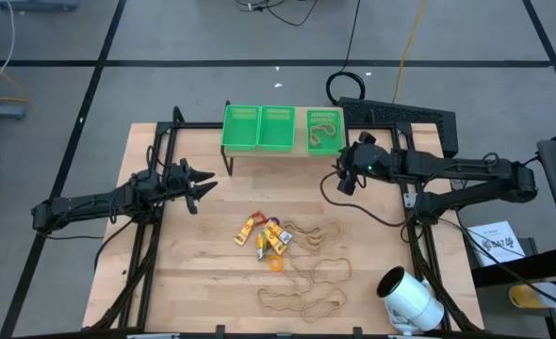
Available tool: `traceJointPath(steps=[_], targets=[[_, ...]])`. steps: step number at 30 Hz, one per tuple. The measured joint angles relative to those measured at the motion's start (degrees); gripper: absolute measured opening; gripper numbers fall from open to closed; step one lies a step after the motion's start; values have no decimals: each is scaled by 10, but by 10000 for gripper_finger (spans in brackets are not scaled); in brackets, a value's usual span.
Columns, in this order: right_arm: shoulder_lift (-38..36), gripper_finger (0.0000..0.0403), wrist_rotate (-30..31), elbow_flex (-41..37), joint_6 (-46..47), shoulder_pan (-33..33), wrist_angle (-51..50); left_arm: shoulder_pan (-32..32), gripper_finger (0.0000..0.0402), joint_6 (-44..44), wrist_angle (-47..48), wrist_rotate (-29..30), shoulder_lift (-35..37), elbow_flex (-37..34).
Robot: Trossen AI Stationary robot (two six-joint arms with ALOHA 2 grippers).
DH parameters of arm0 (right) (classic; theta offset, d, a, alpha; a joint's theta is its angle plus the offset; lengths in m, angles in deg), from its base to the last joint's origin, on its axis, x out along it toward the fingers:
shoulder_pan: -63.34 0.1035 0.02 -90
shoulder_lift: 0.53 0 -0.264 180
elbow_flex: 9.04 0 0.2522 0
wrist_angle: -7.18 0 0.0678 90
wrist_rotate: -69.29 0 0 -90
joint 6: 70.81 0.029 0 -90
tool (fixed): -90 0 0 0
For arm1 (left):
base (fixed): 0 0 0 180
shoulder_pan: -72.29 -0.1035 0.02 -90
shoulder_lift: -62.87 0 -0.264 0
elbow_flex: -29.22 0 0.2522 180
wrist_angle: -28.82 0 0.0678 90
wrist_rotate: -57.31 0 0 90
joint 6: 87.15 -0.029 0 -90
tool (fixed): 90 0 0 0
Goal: Pick & Place Office Desk Supplies
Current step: Put the brown rubber band into the right green bin on the shelf
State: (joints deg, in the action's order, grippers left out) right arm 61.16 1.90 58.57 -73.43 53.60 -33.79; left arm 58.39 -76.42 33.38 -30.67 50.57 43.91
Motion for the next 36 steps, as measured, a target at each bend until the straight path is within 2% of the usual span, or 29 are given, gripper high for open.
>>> traceJointPath(steps=[5,12,17,21,27,30,36], targets=[[12,212,-1,0,-5,0,27,0,159,0,0,0,0,0],[49,212,-1,0,-59,0,83,0,159,0,1,0,0,0],[42,212,-1,-1,-71,11,90,0,159,0,1,0,0,0],[19,210,-10,-1,-46,52,88,0,159,0,0,0,0,0],[12,211,-131,-3,25,123,87,0,159,0,0,0,0,0],[30,220,-136,-27,49,162,105,0,159,0,0,0,0,0],[95,267,-137,-94,89,224,141,0,159,0,1,0,0,0]])
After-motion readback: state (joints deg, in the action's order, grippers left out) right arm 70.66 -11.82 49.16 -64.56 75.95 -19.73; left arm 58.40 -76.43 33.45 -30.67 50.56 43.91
